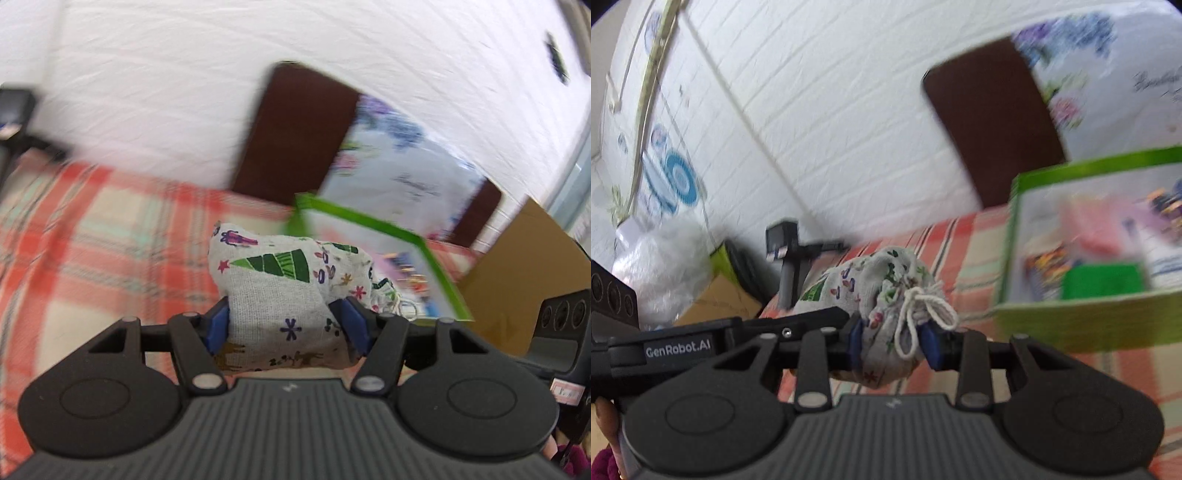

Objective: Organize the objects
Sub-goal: 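Lower the pouch into the green box and open the left tool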

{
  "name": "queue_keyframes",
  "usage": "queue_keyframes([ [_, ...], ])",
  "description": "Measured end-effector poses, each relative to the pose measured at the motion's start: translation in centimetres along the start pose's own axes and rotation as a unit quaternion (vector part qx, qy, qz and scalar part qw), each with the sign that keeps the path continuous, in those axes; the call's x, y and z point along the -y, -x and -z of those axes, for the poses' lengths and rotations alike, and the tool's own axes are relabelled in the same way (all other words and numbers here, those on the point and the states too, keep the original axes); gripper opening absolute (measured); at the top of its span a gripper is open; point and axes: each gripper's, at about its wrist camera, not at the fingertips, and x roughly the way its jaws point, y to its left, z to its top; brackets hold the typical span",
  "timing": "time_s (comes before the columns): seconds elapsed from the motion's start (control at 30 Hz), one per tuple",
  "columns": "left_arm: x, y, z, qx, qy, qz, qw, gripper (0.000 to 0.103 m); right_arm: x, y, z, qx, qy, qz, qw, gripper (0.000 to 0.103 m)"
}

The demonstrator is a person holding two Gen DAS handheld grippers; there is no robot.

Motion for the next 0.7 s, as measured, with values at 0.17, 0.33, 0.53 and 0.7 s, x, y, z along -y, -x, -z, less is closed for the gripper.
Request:
queue_keyframes([
  [0.17,4.9,-4.1,-1.5,-0.016,-0.046,0.028,0.9985,0.064,5.0,2.9,-1.4,0.05,-0.036,0.028,0.998,0.032],
  [0.33,7.9,-8.7,-2.4,-0.042,-0.069,0.046,0.9957,0.064,10.0,3.0,-2.9,0.071,-0.071,0.051,0.994,0.032],
  [0.53,8.9,-14.3,-3.1,-0.062,-0.084,0.021,0.9943,0.066,14.4,-0.5,-4.4,0.07,-0.102,0.073,0.99,0.035],
  [0.7,8.3,-16.6,-2.9,-0.057,-0.095,-0.056,0.9923,0.077,15.2,-3.5,-4.6,0.055,-0.056,0.156,0.985,0.048],
])
